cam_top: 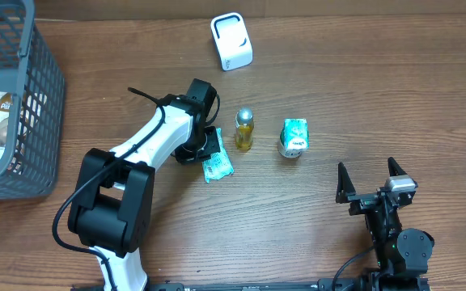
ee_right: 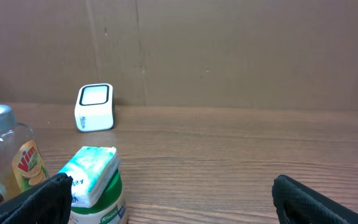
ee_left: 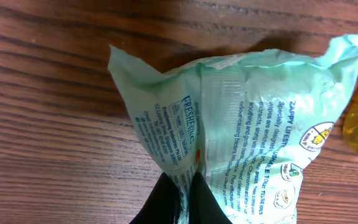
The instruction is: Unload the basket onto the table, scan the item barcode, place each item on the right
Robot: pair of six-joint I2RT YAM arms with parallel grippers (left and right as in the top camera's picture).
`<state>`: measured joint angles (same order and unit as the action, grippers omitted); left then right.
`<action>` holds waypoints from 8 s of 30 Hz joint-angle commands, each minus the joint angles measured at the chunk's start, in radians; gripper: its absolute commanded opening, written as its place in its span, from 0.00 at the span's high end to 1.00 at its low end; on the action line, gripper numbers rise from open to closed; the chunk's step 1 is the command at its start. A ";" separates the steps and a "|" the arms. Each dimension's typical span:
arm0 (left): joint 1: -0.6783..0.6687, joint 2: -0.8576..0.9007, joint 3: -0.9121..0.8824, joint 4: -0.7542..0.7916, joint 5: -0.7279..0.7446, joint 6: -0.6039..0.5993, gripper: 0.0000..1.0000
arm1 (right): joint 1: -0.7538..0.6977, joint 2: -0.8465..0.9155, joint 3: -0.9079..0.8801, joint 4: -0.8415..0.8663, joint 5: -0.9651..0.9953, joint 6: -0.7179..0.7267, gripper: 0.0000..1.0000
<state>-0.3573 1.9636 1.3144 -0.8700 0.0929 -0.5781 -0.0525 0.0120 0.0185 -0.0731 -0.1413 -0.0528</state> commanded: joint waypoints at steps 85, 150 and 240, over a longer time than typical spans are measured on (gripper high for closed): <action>-0.026 0.011 0.042 -0.063 -0.008 0.075 0.70 | -0.002 -0.009 -0.011 0.003 0.010 -0.001 0.00; -0.043 0.011 0.055 -0.152 -0.023 0.056 0.40 | -0.002 -0.009 -0.011 0.003 0.010 0.000 0.00; 1.052 0.303 0.846 -0.395 -0.183 0.871 0.10 | -0.002 -0.009 -0.011 0.003 0.010 0.000 0.00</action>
<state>0.6956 2.2166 2.1674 -1.2655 -0.0399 0.2577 -0.0525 0.0120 0.0185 -0.0742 -0.1410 -0.0528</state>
